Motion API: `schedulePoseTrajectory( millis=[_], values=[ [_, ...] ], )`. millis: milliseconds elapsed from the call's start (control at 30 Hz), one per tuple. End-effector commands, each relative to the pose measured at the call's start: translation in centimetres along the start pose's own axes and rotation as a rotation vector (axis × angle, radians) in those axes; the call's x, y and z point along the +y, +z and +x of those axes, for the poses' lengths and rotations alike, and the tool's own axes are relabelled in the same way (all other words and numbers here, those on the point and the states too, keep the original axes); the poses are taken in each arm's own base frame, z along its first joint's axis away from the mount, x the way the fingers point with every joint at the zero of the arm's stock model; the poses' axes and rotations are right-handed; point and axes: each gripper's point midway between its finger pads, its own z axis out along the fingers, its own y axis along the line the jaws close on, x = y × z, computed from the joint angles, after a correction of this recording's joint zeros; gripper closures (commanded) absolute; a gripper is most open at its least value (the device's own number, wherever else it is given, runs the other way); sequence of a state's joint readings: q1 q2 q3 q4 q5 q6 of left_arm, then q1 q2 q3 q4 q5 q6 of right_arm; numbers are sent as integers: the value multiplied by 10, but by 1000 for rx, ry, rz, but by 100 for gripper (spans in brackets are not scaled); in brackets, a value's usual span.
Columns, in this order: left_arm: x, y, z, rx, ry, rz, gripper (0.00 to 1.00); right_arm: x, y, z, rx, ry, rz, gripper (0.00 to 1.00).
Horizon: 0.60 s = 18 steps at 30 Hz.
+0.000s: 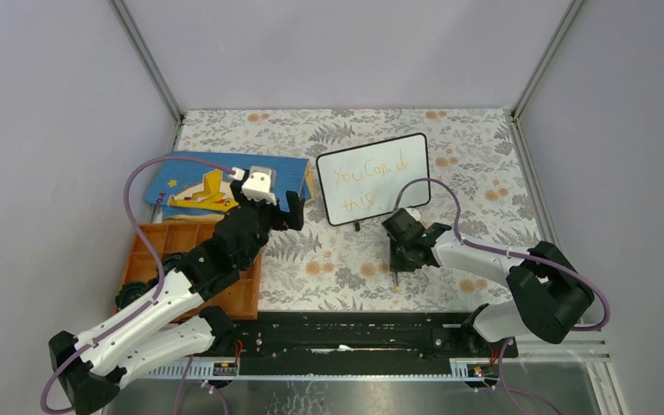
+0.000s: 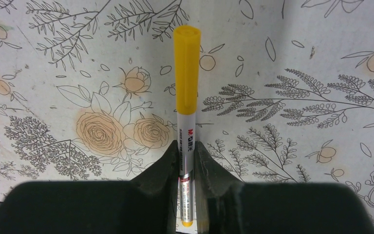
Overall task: Write a sentence on the whiteboard
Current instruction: Place the whiteboard marker at the center of the board.
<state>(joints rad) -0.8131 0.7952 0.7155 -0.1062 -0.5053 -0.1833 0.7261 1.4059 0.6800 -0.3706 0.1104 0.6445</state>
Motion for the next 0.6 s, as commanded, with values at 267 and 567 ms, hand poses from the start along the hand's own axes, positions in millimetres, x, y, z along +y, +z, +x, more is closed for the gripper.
schedulePoseTrajectory(
  millis=[267,567],
  values=[
    [-4,4,-3,-28,11,4,1,0,10,-4,-15,-9,7,93],
    [-5,5,-2,-24,17,3,1,-7,15,6,6,-3,19,84]
  ],
)
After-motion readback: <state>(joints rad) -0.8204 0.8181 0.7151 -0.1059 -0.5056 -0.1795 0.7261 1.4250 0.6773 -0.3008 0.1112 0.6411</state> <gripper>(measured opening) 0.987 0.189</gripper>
